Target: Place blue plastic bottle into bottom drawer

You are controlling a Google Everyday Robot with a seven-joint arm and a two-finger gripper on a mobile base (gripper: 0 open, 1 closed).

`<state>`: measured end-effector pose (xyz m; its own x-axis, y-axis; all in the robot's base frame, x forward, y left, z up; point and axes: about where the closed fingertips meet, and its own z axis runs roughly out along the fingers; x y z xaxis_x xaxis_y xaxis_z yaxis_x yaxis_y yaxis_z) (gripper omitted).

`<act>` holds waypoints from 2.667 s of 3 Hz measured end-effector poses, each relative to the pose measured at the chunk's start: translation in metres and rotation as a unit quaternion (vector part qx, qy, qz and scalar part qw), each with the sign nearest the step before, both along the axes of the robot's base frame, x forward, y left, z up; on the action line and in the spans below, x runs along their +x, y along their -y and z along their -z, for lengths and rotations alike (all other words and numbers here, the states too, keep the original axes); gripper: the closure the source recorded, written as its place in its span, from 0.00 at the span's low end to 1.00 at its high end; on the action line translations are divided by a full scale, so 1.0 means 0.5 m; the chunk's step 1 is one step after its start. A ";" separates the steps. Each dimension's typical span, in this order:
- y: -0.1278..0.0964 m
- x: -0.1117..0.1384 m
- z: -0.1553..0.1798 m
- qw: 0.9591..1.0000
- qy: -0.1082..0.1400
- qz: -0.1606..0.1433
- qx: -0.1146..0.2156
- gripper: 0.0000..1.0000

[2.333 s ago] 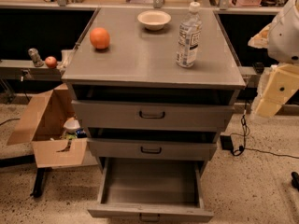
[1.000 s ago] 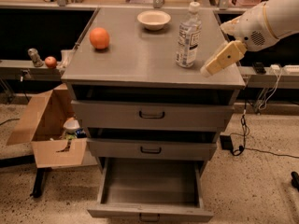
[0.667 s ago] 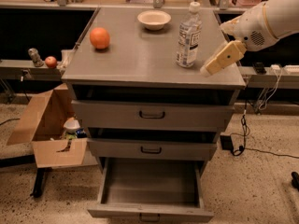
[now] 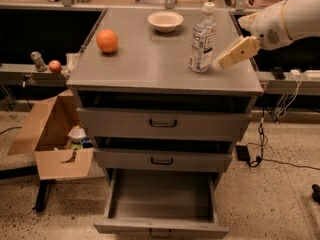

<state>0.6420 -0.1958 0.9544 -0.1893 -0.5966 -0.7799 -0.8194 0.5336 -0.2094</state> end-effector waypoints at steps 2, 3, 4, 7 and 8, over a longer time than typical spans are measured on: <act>-0.014 0.101 -0.003 0.997 0.034 0.023 0.058 0.00; -0.044 0.137 0.003 0.996 0.040 0.024 0.082 0.00; -0.063 0.167 0.015 0.994 0.043 0.024 0.101 0.00; -0.098 0.190 0.031 0.988 0.056 0.004 0.144 0.64; -0.132 0.113 -0.005 0.985 0.069 -0.040 0.154 0.88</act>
Offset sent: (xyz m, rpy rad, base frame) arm 0.0790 0.0125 0.0054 0.1814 -0.1145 -0.0783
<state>0.6985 -0.1296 0.9567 -0.0304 -0.3360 -0.9414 -0.8363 0.5244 -0.1601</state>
